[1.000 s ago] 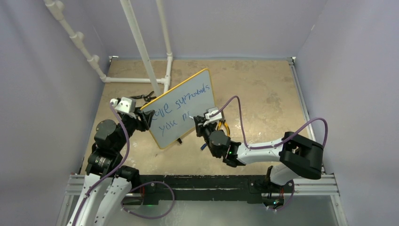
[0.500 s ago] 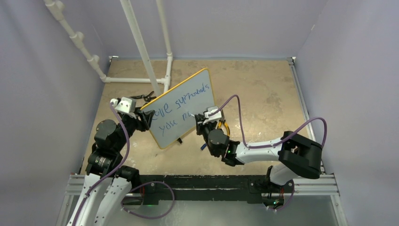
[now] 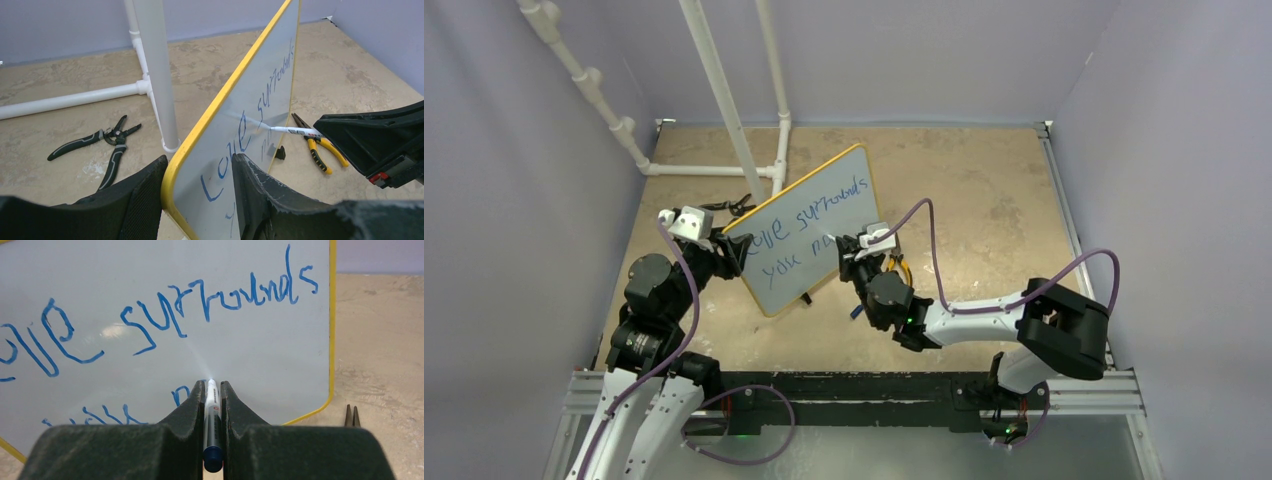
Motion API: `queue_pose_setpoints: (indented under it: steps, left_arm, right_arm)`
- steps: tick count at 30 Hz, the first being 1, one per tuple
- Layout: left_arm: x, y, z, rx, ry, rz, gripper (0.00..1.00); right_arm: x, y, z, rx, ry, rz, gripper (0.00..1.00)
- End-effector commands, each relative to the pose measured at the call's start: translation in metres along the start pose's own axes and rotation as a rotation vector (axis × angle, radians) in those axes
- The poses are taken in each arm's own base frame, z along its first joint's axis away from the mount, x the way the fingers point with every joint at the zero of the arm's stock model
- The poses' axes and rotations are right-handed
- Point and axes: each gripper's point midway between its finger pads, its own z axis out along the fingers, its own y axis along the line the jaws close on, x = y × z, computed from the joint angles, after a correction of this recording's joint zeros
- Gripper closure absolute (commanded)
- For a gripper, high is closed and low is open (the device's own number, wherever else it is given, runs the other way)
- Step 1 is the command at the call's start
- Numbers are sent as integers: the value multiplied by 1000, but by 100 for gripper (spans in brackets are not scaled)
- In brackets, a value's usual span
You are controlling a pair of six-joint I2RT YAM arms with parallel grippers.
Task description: Write a sentence on the whiteboard
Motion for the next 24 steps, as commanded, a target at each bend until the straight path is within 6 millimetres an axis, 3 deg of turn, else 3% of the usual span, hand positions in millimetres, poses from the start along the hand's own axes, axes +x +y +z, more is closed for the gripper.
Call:
queue_pose_setpoints:
  steps: [1,11,20,24]
  left_arm:
    - [-8,-6,0,33,-30,-3,51]
    - [-8,-6,0,32,-29,-3,51]
    - [-8,-5,1,23,-27,-4,51]
    - [-7,-4,1,22,-24,-2,51]
  right_arm:
    - [-33,15,10,-26,-82,84,100]
    - [-25,23,8,-74,-66,77,100]
    - [-32,-4,-9,14,-69,133,100]
    - [-28,-4,-8,13,-57,106,100]
